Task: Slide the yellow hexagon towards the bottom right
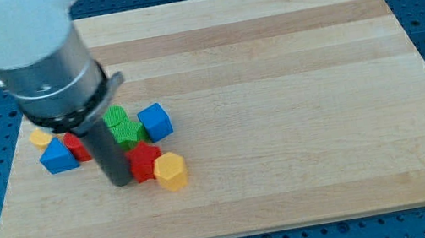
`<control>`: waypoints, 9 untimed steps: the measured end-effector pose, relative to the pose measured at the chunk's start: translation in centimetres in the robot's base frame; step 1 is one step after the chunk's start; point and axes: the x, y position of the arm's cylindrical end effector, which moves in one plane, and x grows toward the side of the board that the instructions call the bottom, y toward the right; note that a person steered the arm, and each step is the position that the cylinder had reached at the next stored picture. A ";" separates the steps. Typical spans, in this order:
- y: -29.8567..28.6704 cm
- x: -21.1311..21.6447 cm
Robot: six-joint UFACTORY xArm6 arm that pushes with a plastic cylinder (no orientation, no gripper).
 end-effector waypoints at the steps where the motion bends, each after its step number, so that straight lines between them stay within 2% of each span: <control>1: 3.8 0.0; 2: 8.2 0.3; 5: 5.3 1.3; 6: 5.3 1.3; 7: 8.9 1.5; 9: 7.7 3.2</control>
